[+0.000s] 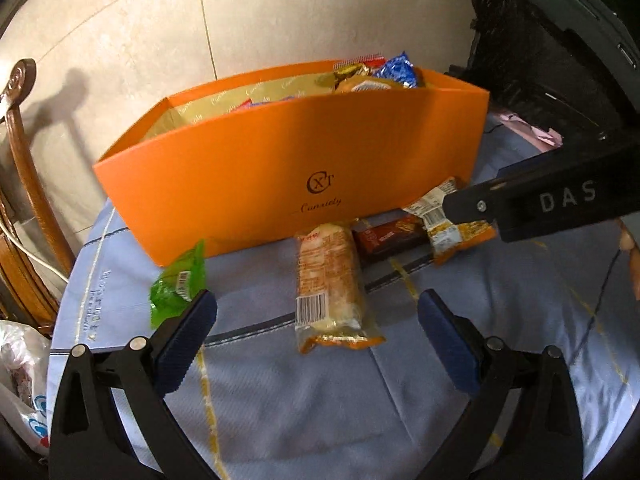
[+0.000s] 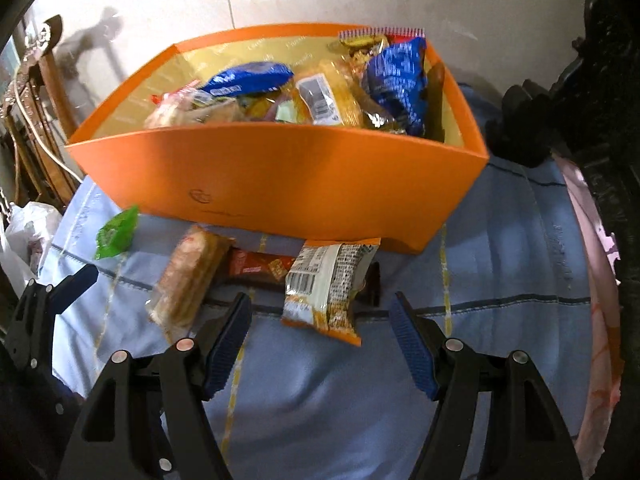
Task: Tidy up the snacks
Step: 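Grasp long bread stick pack with left tool while right tool grasps white wafer pack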
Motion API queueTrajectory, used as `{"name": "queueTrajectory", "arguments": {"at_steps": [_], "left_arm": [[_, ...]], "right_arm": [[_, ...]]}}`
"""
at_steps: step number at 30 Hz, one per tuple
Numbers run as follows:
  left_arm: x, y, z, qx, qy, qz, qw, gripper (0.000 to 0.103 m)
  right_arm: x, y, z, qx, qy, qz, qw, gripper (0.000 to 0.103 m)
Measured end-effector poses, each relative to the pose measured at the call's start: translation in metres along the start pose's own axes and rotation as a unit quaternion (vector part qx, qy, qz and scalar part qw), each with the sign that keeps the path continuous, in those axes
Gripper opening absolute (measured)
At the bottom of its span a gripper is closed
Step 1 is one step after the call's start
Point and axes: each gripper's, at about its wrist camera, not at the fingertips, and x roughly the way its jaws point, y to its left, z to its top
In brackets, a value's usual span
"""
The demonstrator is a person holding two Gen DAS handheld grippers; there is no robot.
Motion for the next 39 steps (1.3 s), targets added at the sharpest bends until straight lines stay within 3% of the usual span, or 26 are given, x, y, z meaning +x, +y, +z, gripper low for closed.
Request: {"name": "queueTrajectory", "arguments": {"at_steps": [7, 10, 14, 16, 17, 18, 20, 22, 27, 39], "left_arm": [[0.024, -0.005, 0.005, 0.000, 0.007, -0.001, 1.0000, 0.098], [0.037, -0.006, 0.008, 0.001, 0.030, 0.004, 0.9996, 0.098], [0.056, -0.006, 0.010, 0.002, 0.074, 0.021, 0.9971, 0.099], [0.058, -0.004, 0.011, -0.002, 0.076, 0.001, 0.9971, 0.085], [0.055, -0.007, 0.012, 0.006, 0.068, -0.019, 0.9975, 0.049], [0.052, -0.015, 0.012, 0.031, 0.057, -0.010, 0.9978, 0.036], [0.051, -0.020, 0.011, 0.038, 0.055, 0.004, 0.9978, 0.036], [0.052, -0.011, 0.012, 0.006, 0.060, -0.007, 0.9981, 0.036], [0.045, 0.000, 0.009, -0.014, 0.053, -0.015, 0.9984, 0.036], [0.004, 0.002, -0.018, -0.017, 0.029, -0.021, 0.9992, 0.035]], "right_arm": [[0.029, 0.000, 0.004, -0.002, 0.015, 0.000, 1.000, 0.071], [0.039, 0.001, 0.004, -0.003, 0.020, -0.003, 1.000, 0.071], [0.053, 0.004, -0.004, -0.013, 0.032, -0.015, 0.999, 0.049], [0.051, 0.003, -0.007, -0.016, 0.026, -0.019, 0.999, 0.046], [0.050, 0.002, -0.008, -0.014, 0.026, -0.018, 0.999, 0.045], [0.050, 0.001, -0.009, -0.012, 0.025, -0.019, 0.999, 0.044], [0.049, 0.000, -0.011, -0.013, 0.026, -0.023, 0.999, 0.043], [0.047, -0.001, -0.014, -0.012, 0.026, -0.022, 0.999, 0.042], [0.039, -0.002, -0.023, -0.007, 0.023, -0.019, 1.000, 0.042], [0.005, 0.008, -0.060, -0.005, 0.004, 0.001, 1.000, 0.042]]}}
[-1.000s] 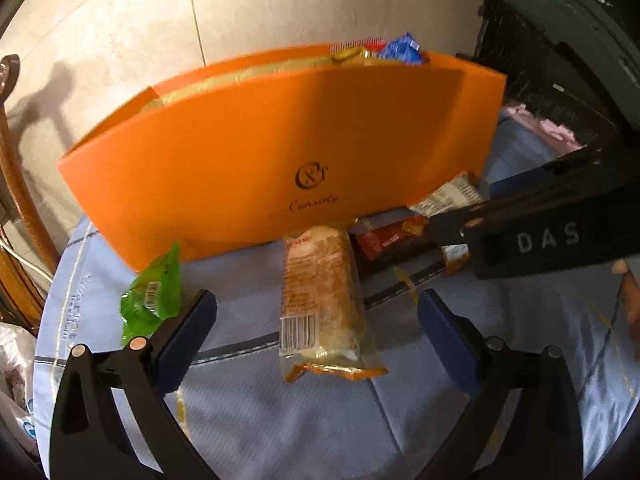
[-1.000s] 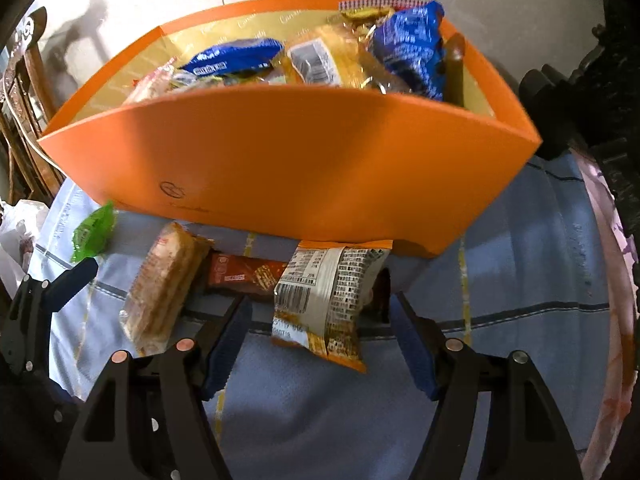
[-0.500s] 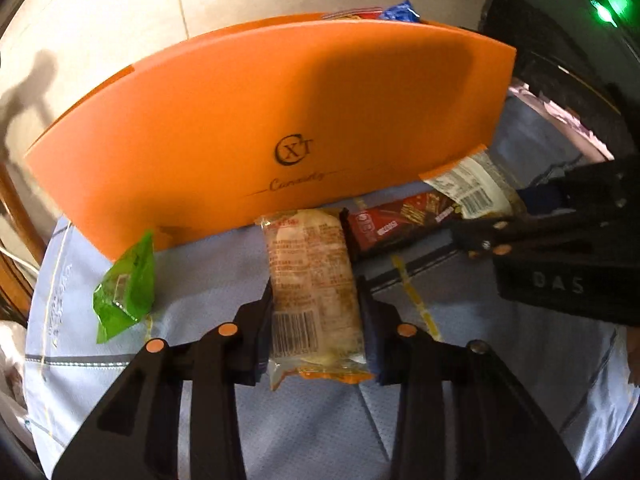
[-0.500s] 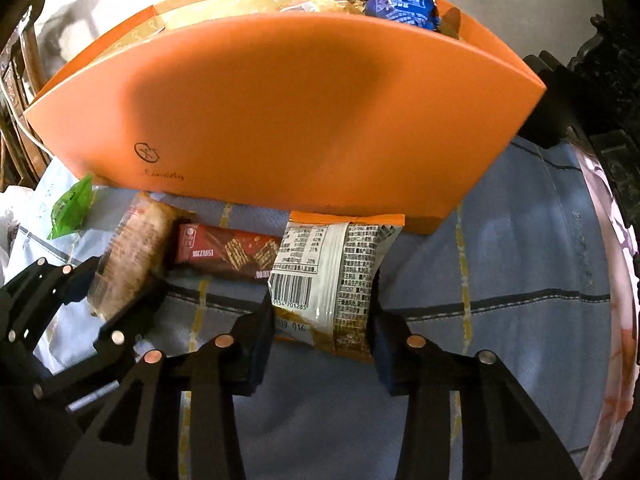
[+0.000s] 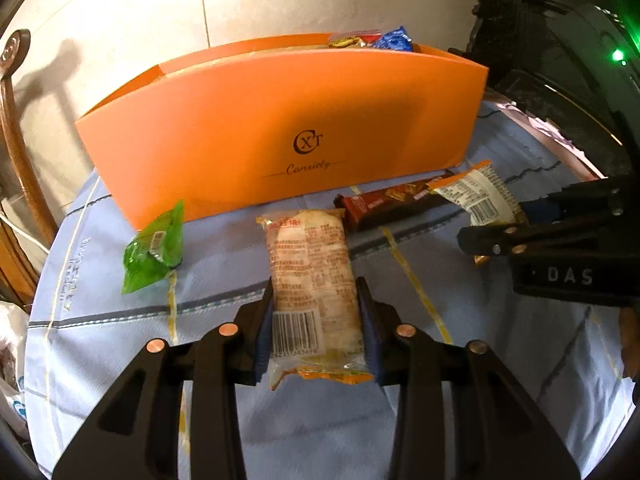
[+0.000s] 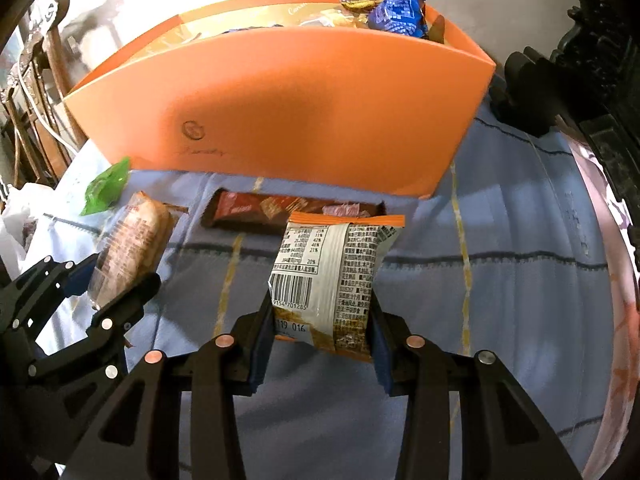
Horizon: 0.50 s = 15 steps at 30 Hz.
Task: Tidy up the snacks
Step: 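Grasp long bread stick pack with left tool while right tool grasps white wafer pack, then carry both packs over the orange box and open both tools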
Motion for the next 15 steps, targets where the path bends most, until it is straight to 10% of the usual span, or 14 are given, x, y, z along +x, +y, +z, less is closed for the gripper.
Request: {"name": "queueTrajectory", "arguments": {"at_steps": [15], "left_arm": [[-0.088, 0.000, 0.002, -0.008, -0.055, 0.000, 0.9985, 0.035]], "right_arm": [[-0.087, 0.004, -0.016, 0.000, -0.055, 0.013, 0.998, 0.042]]}}
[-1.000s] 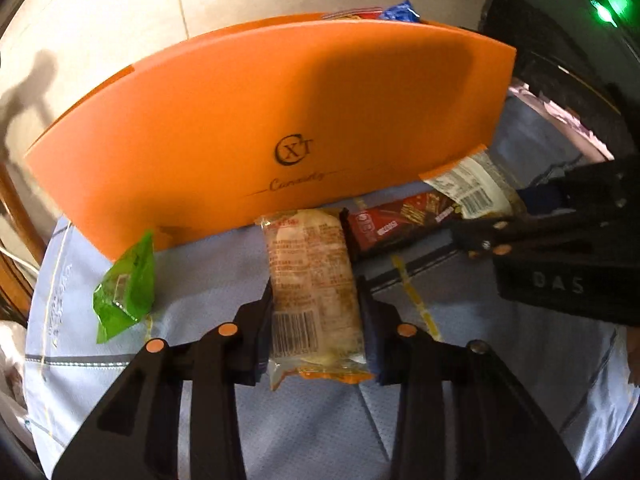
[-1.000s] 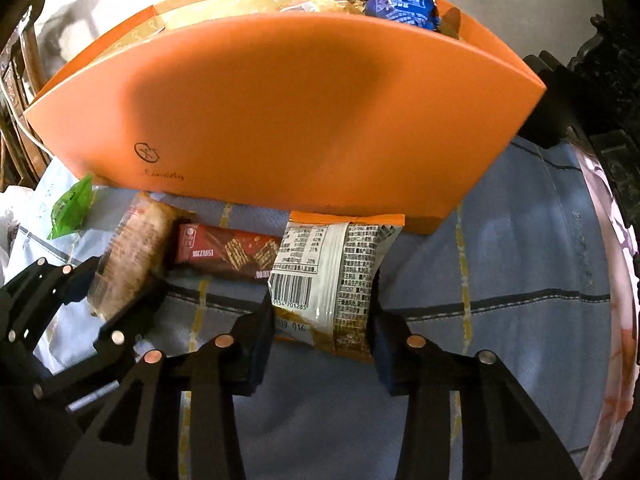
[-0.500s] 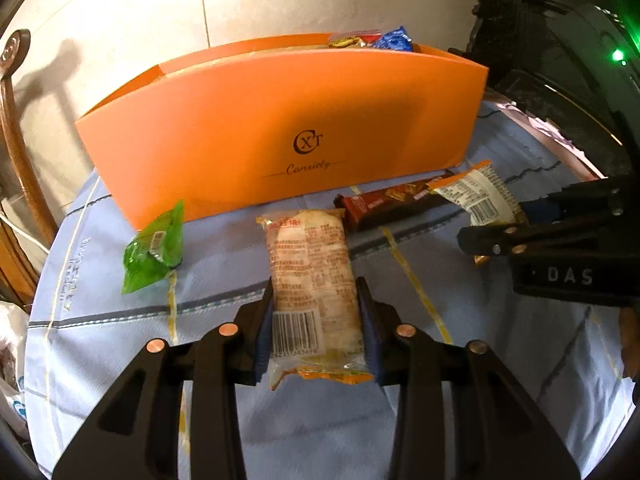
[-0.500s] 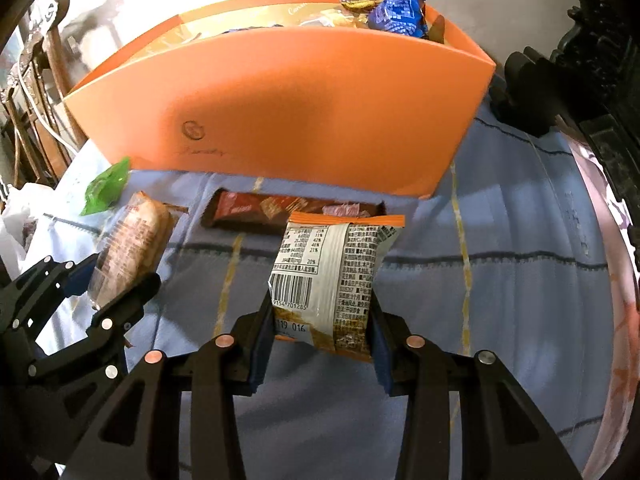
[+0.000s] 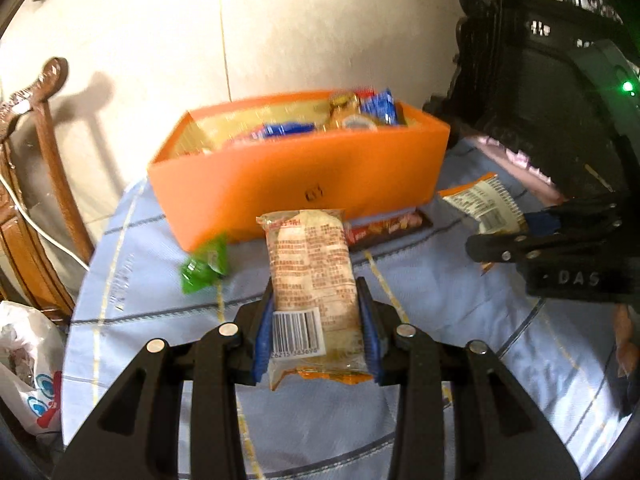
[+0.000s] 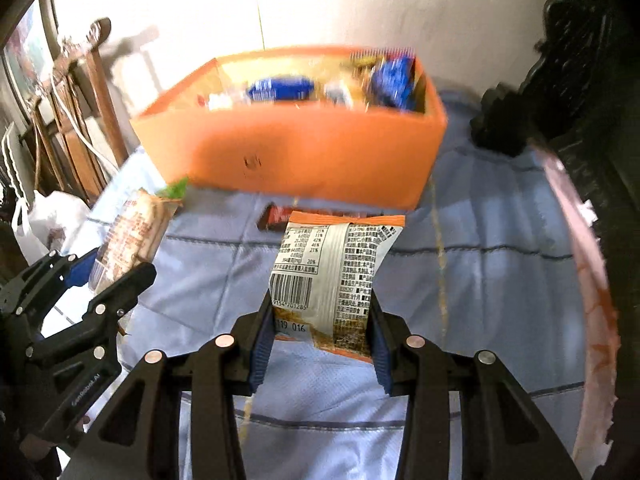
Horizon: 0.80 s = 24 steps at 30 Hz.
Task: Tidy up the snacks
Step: 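Carry both packs over the orange box and open both tools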
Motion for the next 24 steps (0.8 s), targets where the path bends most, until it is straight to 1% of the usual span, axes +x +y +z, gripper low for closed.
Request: {"name": "queueTrajectory", "arguments": {"at_steps": [4, 11, 18, 24], "left_arm": [[-0.024, 0.005, 0.019, -0.005, -0.023, 0.007, 0.9997, 0.036], [-0.061, 0.021, 0.076, -0.012, -0.062, 0.019, 0.9978, 0.036], [-0.092, 0.039, 0.130, -0.019, -0.101, 0.033, 0.9941, 0.036], [-0.097, 0.046, 0.176, -0.020, -0.120, 0.042, 0.9916, 0.036]], "right_arm": [[-0.037, 0.003, 0.019, 0.002, -0.035, 0.000, 0.999, 0.042], [-0.099, 0.012, 0.065, -0.016, -0.102, -0.008, 0.995, 0.042], [-0.157, 0.019, 0.112, -0.032, -0.165, -0.015, 0.986, 0.042], [-0.170, 0.022, 0.141, -0.038, -0.178, -0.021, 0.983, 0.042]]}}
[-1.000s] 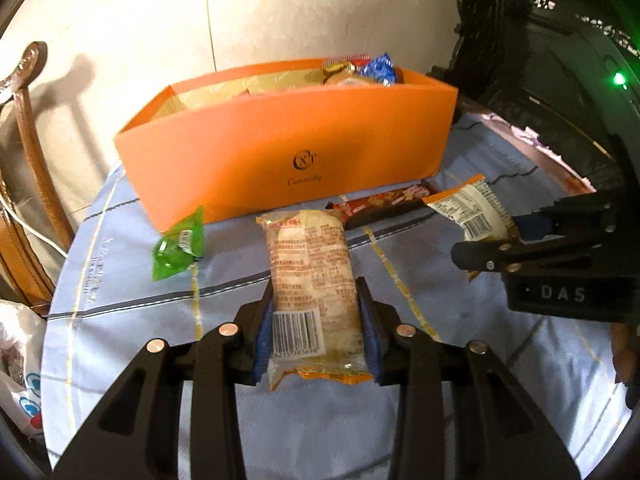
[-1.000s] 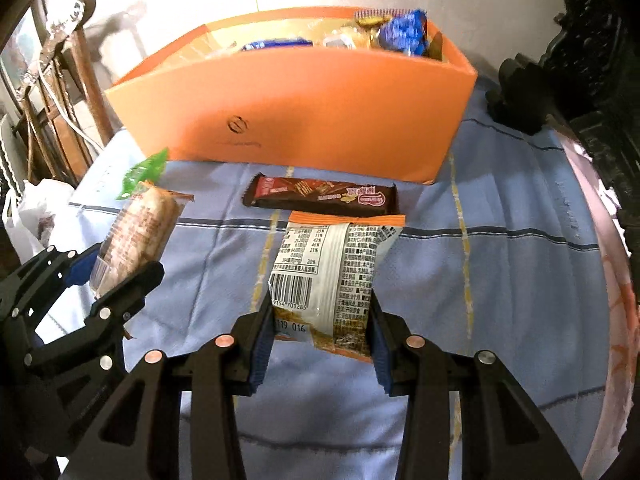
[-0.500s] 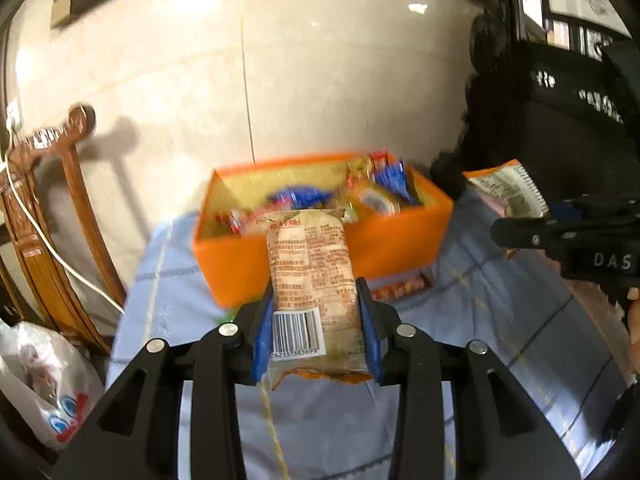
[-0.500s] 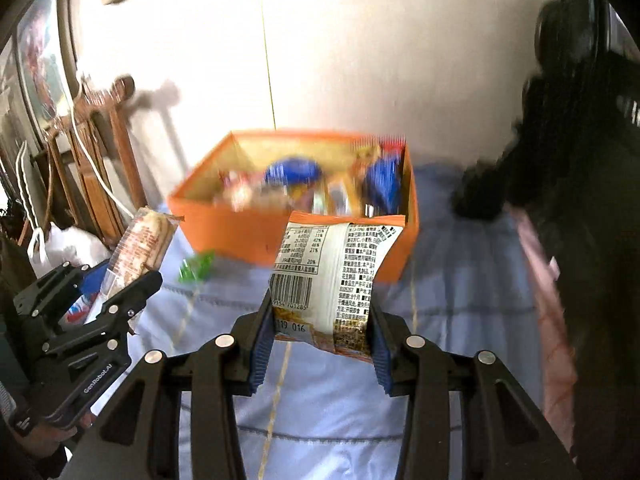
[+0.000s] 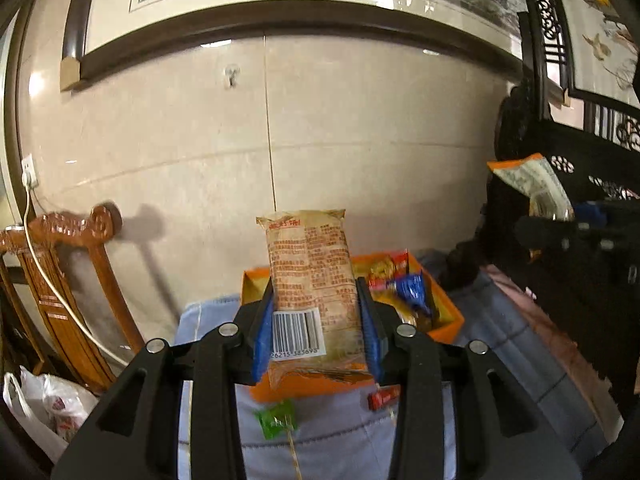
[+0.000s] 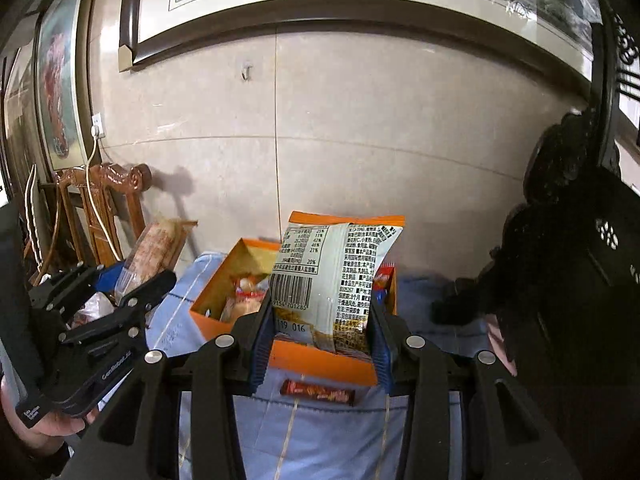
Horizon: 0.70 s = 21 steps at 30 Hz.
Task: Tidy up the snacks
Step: 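Carry both packs over the orange box and open both tools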
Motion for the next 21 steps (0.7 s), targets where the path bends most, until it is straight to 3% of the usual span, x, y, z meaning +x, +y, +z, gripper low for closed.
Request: {"name": "queueTrajectory", "arguments": {"at_steps": [9, 21], "left_arm": [[0.016, 0.001, 0.051, 0.011, -0.021, 0.009, 0.9997, 0.036], [0.075, -0.004, 0.052, 0.017, 0.004, 0.025, 0.9995, 0.036]], "right_arm": [[0.013, 0.000, 0.028, -0.005, -0.005, -0.004, 1.000, 0.042], [0.070, -0.012, 0.041, -0.002, 0.020, -0.008, 1.000, 0.042]]}}
